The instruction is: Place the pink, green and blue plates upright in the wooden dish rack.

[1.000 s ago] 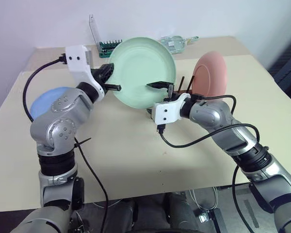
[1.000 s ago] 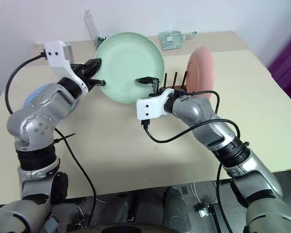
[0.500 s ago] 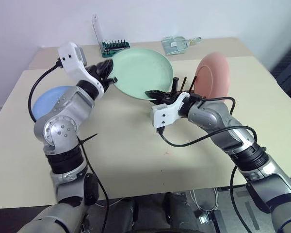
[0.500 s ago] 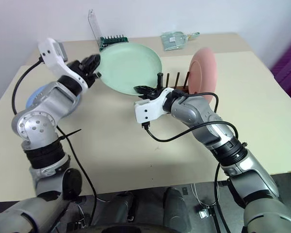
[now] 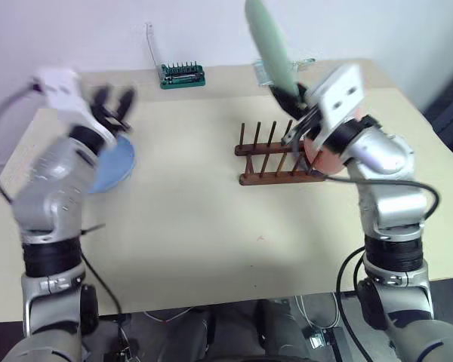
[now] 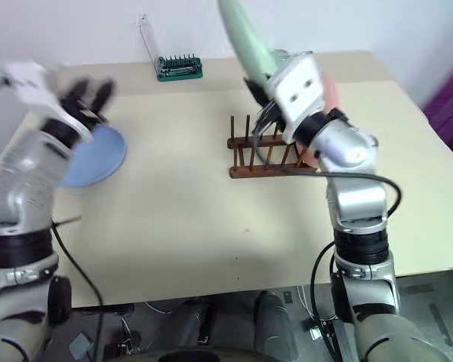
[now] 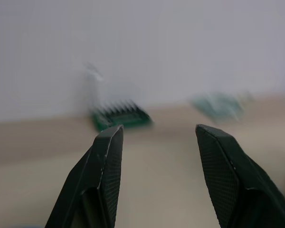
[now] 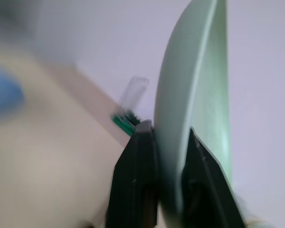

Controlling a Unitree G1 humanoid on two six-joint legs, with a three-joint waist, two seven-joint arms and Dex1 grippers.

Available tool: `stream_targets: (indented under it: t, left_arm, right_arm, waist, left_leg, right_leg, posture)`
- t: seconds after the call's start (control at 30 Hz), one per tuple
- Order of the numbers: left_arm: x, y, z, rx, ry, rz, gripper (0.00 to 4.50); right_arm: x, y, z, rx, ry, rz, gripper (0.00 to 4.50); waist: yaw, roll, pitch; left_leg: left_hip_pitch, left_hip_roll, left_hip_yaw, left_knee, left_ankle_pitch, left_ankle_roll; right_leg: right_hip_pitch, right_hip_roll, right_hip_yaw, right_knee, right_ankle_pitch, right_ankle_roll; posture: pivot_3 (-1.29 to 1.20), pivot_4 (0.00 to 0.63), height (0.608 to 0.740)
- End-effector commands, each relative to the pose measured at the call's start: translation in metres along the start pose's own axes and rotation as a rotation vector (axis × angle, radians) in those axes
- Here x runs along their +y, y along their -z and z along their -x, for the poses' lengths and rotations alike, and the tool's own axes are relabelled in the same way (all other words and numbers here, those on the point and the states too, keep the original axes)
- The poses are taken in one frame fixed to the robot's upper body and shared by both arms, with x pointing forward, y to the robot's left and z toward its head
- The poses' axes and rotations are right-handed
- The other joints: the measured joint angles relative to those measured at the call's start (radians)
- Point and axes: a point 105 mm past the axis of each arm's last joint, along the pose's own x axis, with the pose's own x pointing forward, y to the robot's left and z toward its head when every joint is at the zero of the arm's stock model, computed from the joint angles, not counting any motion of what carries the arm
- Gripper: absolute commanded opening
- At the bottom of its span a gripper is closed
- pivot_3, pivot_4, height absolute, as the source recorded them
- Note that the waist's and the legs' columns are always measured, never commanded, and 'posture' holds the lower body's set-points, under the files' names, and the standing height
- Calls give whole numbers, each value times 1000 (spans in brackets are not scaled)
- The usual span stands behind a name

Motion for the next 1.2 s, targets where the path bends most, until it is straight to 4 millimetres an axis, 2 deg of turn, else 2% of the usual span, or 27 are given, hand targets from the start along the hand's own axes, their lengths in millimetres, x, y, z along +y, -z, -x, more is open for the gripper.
stream_targets:
  t: [0.03, 0.17, 0.23, 0.63, 0.8, 0.97, 1.0, 1.03, 1.13, 1.2]
  left_arm:
    - [-60, 15, 7, 43, 306, -65, 2449]
    - [-104, 49, 30, 185, 564, -51, 2449]
    - [-114, 57, 35, 215, 620, -56, 2449]
    - [-115, 46, 28, 150, 577, -7, 2449]
    - [-115, 46, 28, 150, 570, -13, 2449]
    - [-116, 46, 26, 148, 559, -23, 2449]
    - [-116, 46, 26, 146, 557, -23, 2511]
    - [-116, 46, 25, 145, 556, -23, 2511]
    - [-115, 46, 25, 146, 549, -22, 2511]
    - [-114, 46, 25, 146, 545, -23, 2511]
  right_arm:
    - [1, -23, 9, -37, -10, -212, 0]
    - [2, -13, 11, 39, 23, -342, 0]
    - [0, -6, 12, 77, 48, -383, 0]
    - [-24, 28, 22, 226, 217, -488, 0]
    - [-23, 45, 22, 294, 239, -539, 0]
    - [-25, 54, 21, 327, 261, -542, 0]
    - [-25, 54, 21, 327, 261, -539, 851]
    - [-25, 54, 21, 327, 260, -535, 1121]
    - [-28, 50, 20, 320, 271, -494, 2589]
    - [-30, 43, 20, 319, 264, -382, 3571]
  waist:
    - [1, 2, 0]
    - [-8, 4, 0]
    - [-13, 9, -1]
    - [-14, 9, 0]
    - [-14, 9, 0]
    - [-14, 10, 0]
    - [-14, 9, 0]
    - [-14, 9, 0]
    - [-14, 10, 0]
    - [-13, 10, 0]
  left_leg:
    - [0, 0, 0, -1, 0, 0]
    - [-1, 1, 1, -2, 0, -1]
    - [0, 1, 1, -3, 0, -1]
    - [-1, 1, 2, -2, 0, 0]
    - [-1, 1, 2, -2, 0, 0]
    - [-1, 1, 2, -2, 0, 0]
    - [-1, 1, 2, -2, 0, 0]
    - [-1, 1, 2, -2, 0, 0]
    - [-1, 1, 2, -2, 0, 0]
    - [-1, 1, 2, -2, 0, 0]
  right_leg:
    - [-1, 0, 0, 0, 0, 0]
    - [-3, 0, 0, 1, -1, -1]
    - [-3, 0, 0, 1, -1, -1]
    - [-4, 0, 1, 1, 0, -1]
    - [-4, 0, 1, 1, 0, -1]
    - [-4, 0, 1, 1, 0, -1]
    - [-4, 0, 1, 1, 0, -1]
    - [-4, 0, 1, 1, 0, -1]
    - [-4, 0, 1, 1, 0, -1]
    - [-3, 0, 1, 1, 0, -1]
  posture:
    - [0, 150, 735]
    - [0, 150, 735]
    - [0, 150, 735]
    - [0, 150, 735]
    - [0, 150, 735]
    - [0, 150, 735]
    - [0, 150, 735]
    - [0, 150, 735]
    - [0, 150, 735]
    - [0, 150, 735]
